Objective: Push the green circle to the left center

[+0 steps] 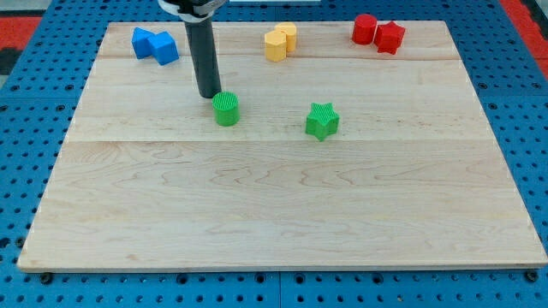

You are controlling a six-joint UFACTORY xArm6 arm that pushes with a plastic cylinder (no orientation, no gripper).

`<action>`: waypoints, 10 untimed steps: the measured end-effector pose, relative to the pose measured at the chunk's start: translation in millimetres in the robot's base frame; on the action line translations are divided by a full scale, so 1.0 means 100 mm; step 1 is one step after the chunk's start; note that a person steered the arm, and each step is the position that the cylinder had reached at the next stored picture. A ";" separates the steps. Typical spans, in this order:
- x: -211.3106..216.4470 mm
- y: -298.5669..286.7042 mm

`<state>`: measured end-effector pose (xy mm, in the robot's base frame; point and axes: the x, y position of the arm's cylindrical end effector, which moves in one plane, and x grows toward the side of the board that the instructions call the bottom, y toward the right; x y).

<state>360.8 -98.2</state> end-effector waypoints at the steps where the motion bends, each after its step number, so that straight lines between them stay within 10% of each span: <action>1: 0.04 0.46; 8: 0.20 0.84; 10: 0.43 -0.56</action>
<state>403.7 -154.2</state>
